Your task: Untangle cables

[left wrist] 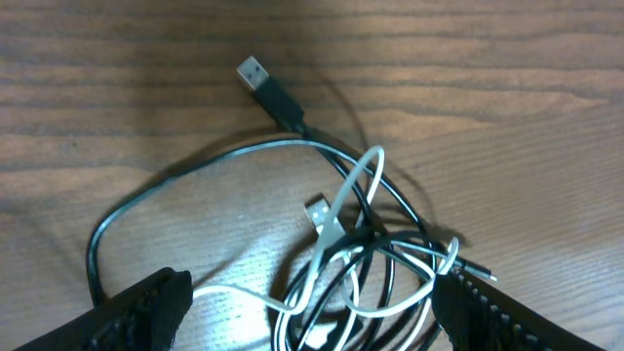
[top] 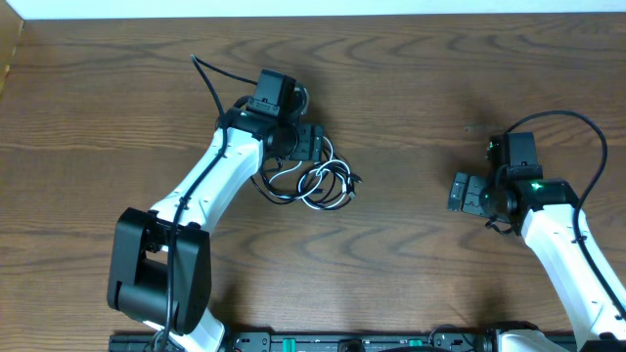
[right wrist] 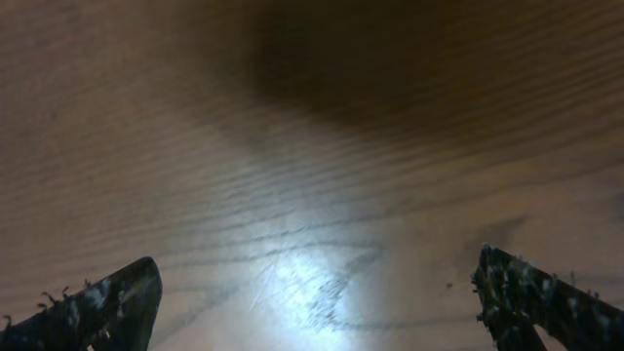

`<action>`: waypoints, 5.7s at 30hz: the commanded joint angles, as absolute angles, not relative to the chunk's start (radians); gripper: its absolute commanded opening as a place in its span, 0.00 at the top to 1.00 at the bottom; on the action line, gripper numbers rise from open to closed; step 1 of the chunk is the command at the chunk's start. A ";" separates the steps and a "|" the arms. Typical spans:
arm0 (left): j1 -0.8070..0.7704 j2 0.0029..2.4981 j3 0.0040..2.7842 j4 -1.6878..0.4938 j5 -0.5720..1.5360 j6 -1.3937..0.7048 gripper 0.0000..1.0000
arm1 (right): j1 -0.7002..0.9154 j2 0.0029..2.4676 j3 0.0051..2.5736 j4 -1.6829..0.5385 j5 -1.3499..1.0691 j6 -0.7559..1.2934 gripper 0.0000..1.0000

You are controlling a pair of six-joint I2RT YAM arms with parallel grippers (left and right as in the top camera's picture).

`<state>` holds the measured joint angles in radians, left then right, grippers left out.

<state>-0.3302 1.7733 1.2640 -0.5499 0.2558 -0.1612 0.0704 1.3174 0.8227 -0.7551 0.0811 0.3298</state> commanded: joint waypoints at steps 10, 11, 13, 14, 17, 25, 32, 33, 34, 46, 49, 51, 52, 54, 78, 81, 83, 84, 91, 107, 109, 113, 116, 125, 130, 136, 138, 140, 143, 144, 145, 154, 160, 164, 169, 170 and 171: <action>-0.350 1.853 1.260 -0.583 0.247 -0.170 0.19 | 0.071 1.316 0.836 -0.685 0.049 0.332 0.01; -0.354 1.858 1.260 -0.587 0.247 -0.170 0.22 | 0.071 1.316 0.836 -0.685 0.049 0.333 0.01; -0.363 1.868 1.260 -0.593 0.247 -0.170 0.29 | 0.071 1.316 0.836 -0.697 0.020 0.344 0.01; -0.368 1.869 1.260 -0.594 0.246 -0.170 0.33 | 0.071 1.316 0.836 -0.700 -0.007 0.344 0.01; -0.382 1.868 1.261 -0.589 0.246 -0.170 0.50 | 0.071 1.316 0.836 -0.690 -0.045 0.344 0.01; -0.390 1.818 1.294 -0.587 0.288 -0.170 0.93 | 0.071 1.316 0.836 -0.684 -0.048 0.344 0.01; -0.397 1.673 1.398 -0.562 0.459 -0.202 0.93 | 0.072 1.316 0.836 -0.638 -0.235 0.344 0.01; -0.404 1.644 1.406 -0.547 0.464 -0.229 0.92 | 0.073 1.316 0.836 -0.627 -0.273 0.344 0.01; -0.413 1.619 1.407 -0.529 0.464 -0.248 0.93 | 0.075 1.316 0.836 -0.615 -0.304 0.344 0.01; -0.522 1.365 1.407 -0.330 0.461 -0.321 0.92 | 0.159 1.316 0.836 -0.458 -0.422 0.344 0.01; -0.522 1.331 1.407 -0.315 0.461 -0.369 0.93 | 0.191 1.316 0.836 -0.405 -0.421 0.344 0.01; -0.522 1.319 1.407 -0.316 0.461 -0.369 0.92 | 0.206 1.316 0.836 -0.373 -0.408 0.344 0.05; -0.522 1.314 1.407 -0.315 0.461 -0.373 0.93 | 0.211 1.316 0.836 -0.365 -0.392 0.344 0.06; -0.522 1.308 1.407 -0.315 0.461 -0.376 0.93 | 0.219 1.316 0.836 -0.358 -0.352 0.345 0.07; -0.535 1.306 1.407 -0.334 0.577 -0.432 0.92 | 0.410 1.401 0.835 -0.105 -0.331 0.441 0.10; -0.536 1.306 1.407 -0.334 0.582 -0.432 0.92 | 0.423 1.401 0.835 -0.031 -0.332 0.453 0.13; -0.536 1.306 1.407 -0.334 0.581 -0.432 0.92 | 0.431 1.401 0.836 0.010 -0.332 0.487 0.13; -0.536 1.306 1.407 -0.334 0.581 -0.432 0.93 | 0.435 1.401 0.835 0.026 -0.332 0.504 0.13; -0.536 1.306 1.407 -0.333 0.579 -0.430 0.92 | 0.446 1.401 0.836 0.113 -0.331 0.539 0.60; -0.533 1.307 1.407 -0.354 0.398 -0.344 0.92 | 0.446 1.401 0.835 -0.099 -0.346 0.559 0.99; -0.533 1.309 1.406 -0.374 0.352 -0.344 0.92 | 0.446 1.401 0.835 -0.128 -0.346 0.559 0.99; -0.533 1.326 1.406 -0.407 0.344 -0.310 0.92 | 0.446 1.401 0.835 -0.161 -0.347 0.541 0.99; -0.533 1.342 1.406 -0.443 0.321 -0.307 0.72 | 0.446 1.401 0.836 -0.190 -0.346 0.541 0.99; -0.533 1.392 1.405 -0.631 0.196 -0.307 0.35 | 0.425 1.391 0.836 -0.434 -0.107 0.535 0.99; -0.533 1.438 1.405 -0.731 0.191 -0.308 0.35 | 0.385 1.343 0.840 -0.467 -0.118 0.533 0.99; -0.533 1.507 1.404 -0.785 0.201 -0.311 0.36 | 0.379 1.202 0.861 -0.469 -0.115 0.507 0.94; -0.533 1.519 1.404 -0.785 0.201 -0.311 0.36 | 0.379 1.179 0.861 -0.490 -0.115 0.508 0.85; -0.533 1.532 1.404 -0.789 0.201 -0.311 0.35 | 0.378 1.171 0.861 -0.521 -0.114 0.508 0.81; -0.533 1.560 1.401 -0.800 0.201 -0.311 0.35 | 0.379 1.173 0.860 -0.580 -0.111 0.508 0.77; -0.533 1.569 1.400 -0.803 0.201 -0.311 0.35 | 0.378 1.174 0.860 -0.603 -0.108 0.508 0.76; -0.533 1.582 1.396 -0.805 0.201 -0.311 0.35 | 0.379 1.174 0.860 -0.619 -0.102 0.508 0.76; -0.533 1.763 1.391 -0.798 0.213 -0.312 0.35 | 0.379 1.174 0.860 -0.764 -0.017 0.523 0.67; -0.535 1.850 1.391 -0.746 0.279 -0.311 0.35 | 0.379 1.174 0.860 -0.764 -0.017 0.523 0.66; -0.535 1.899 1.391 -0.712 0.281 -0.320 0.35 | 0.379 1.174 0.860 -0.764 -0.017 0.523 0.66; -0.536 1.961 1.391 -0.704 0.280 -0.320 0.35 | 0.379 1.174 0.860 -0.771 -0.018 0.523 0.62; -0.537 1.974 1.391 -0.701 0.281 -0.321 0.35 | 0.379 1.174 0.860 -0.772 -0.017 0.523 0.62; -0.538 1.985 1.391 -0.701 0.281 -0.332 0.35 | 0.379 1.174 0.860 -0.772 -0.018 0.523 0.62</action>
